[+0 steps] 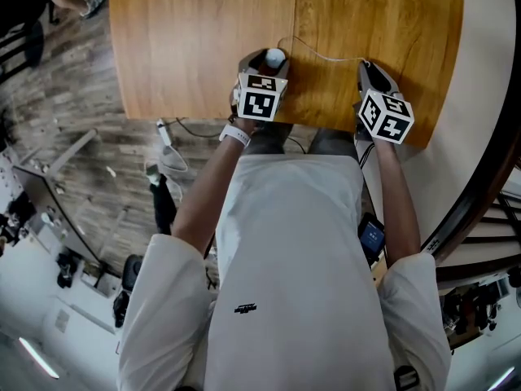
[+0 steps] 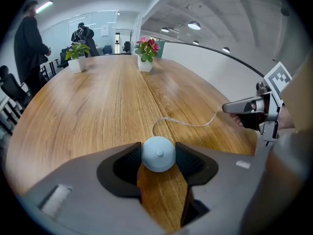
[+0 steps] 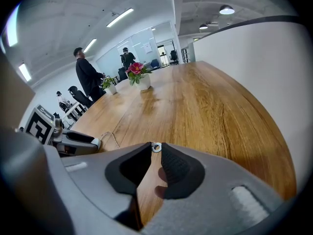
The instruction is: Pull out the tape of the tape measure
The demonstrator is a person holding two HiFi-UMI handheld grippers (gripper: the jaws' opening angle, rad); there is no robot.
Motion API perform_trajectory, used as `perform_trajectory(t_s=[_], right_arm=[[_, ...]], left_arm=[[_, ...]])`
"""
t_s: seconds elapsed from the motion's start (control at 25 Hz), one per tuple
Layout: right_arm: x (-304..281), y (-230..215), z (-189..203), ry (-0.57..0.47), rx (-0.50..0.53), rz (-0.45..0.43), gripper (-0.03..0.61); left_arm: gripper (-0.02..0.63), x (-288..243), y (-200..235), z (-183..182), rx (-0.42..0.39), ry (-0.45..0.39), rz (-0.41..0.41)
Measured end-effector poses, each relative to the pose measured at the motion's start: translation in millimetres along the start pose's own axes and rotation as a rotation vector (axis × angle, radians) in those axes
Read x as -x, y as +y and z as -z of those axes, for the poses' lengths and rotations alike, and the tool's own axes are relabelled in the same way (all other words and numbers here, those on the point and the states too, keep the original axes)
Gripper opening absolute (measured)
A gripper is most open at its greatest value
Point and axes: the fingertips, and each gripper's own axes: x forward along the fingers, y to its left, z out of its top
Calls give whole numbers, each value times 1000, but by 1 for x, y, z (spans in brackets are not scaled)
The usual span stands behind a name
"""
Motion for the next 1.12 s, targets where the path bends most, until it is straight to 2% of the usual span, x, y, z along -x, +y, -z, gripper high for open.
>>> perform_trajectory(t_s=[0.2,0.4,0.84,1.12], right_arm=[[2,0,3,1,-8,-3,106],[9,-2,-1,-17,-16,2,118],[50,6,-28,-107,31,2,117],[91,10,-53,-193,34,22,117]], left_arm=[[295,2,-8,1,0,13,53],[298,14,-7,-8,18,-31,38],[274,64,-16,-48,30,-163,49],[223,92,-22,-63,-2,-235,84]])
